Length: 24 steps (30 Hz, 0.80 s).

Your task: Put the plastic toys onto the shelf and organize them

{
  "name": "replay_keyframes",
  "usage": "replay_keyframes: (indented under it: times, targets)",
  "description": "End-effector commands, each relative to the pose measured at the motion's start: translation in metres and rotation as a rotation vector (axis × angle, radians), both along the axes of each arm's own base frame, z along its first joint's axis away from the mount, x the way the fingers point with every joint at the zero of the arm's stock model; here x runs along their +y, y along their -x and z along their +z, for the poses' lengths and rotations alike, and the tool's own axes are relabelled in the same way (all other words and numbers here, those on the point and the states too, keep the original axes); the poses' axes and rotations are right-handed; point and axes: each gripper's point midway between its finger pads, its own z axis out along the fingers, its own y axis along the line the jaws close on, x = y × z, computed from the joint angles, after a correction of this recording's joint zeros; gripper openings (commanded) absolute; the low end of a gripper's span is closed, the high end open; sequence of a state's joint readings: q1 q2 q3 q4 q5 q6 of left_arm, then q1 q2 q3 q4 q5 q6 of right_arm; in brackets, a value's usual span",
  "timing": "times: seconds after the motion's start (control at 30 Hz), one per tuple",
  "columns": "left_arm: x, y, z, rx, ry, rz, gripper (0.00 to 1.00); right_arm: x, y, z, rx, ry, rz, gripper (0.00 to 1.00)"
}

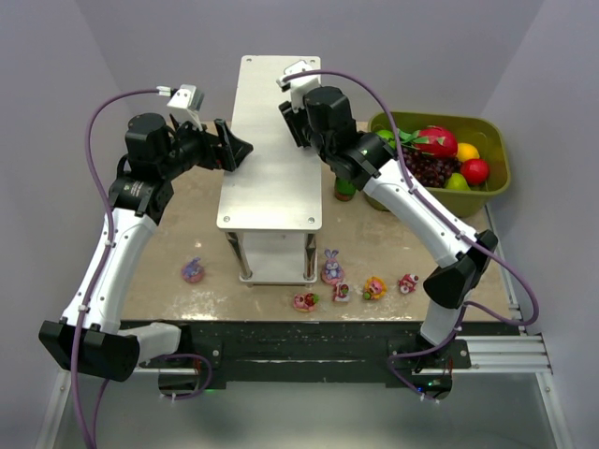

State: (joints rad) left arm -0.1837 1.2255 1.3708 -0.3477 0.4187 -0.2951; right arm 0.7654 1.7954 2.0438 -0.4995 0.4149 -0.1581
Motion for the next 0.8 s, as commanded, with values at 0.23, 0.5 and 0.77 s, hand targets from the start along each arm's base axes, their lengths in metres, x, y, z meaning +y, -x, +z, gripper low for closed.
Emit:
replay_keyframes:
  times: [0.23,0.5,0.77]
  targets:
    - [0.002,0.005,0.011,-0.039,-0.001,-0.005,1.00,-0.009,-0.001,0.009,-0.026,0.034,-0.013,0.41]
    - [0.002,0.004,0.012,-0.041,-0.001,-0.004,1.00,-0.008,0.004,0.026,-0.061,-0.011,0.006,0.68]
    - [0.002,0.004,0.013,-0.041,0.000,-0.004,1.00,-0.011,0.001,0.036,-0.071,-0.027,-0.021,0.82]
